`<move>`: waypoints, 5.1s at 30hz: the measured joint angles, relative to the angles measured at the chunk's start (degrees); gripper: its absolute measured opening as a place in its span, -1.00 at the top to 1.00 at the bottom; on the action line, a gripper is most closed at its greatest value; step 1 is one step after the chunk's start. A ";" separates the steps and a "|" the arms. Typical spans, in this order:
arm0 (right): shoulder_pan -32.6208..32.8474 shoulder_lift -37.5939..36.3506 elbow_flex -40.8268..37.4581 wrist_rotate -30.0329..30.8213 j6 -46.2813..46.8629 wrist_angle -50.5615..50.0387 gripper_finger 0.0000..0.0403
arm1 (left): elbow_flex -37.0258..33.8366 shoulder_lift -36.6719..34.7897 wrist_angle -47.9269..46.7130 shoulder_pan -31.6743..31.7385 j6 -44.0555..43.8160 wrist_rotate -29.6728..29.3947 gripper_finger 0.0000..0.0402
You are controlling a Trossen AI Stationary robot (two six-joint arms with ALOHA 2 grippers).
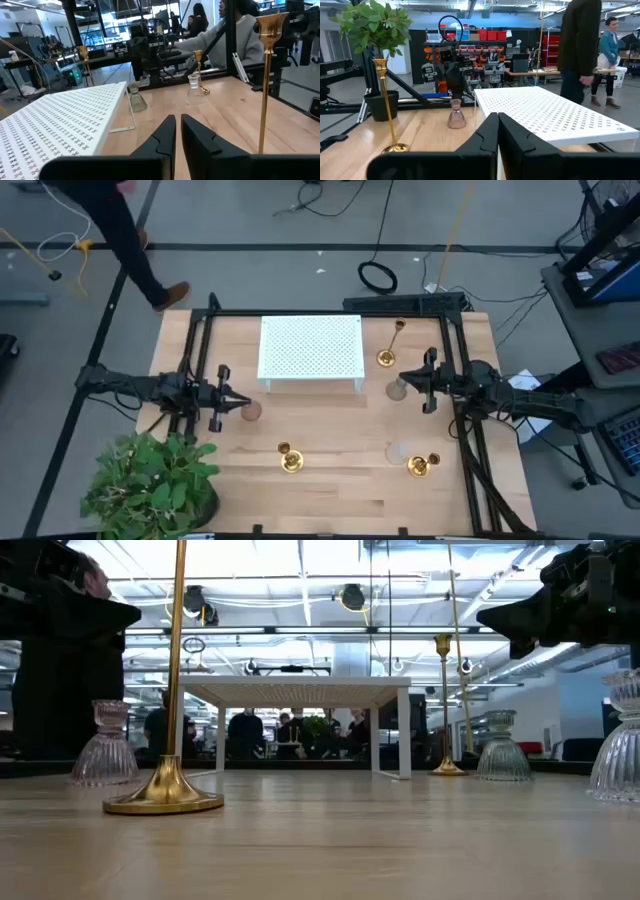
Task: Pick & Place candle stick holders
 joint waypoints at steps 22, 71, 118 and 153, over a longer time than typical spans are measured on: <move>0.00 0.00 0.00 -0.01 0.01 0.00 1.00 | 0.00 0.00 0.00 0.00 0.00 0.02 0.82; 0.00 0.00 0.01 0.00 0.00 -0.01 1.00 | 0.00 0.00 0.00 0.00 0.00 0.02 0.82; -0.02 0.02 0.00 0.38 2.44 8.26 1.00 | 0.00 0.00 0.07 0.07 4.74 -4.37 0.82; -3.76 26.44 3.96 29.97 0.71 13.96 -0.15 | 2.99 0.02 8.58 1.60 1.82 -11.43 0.28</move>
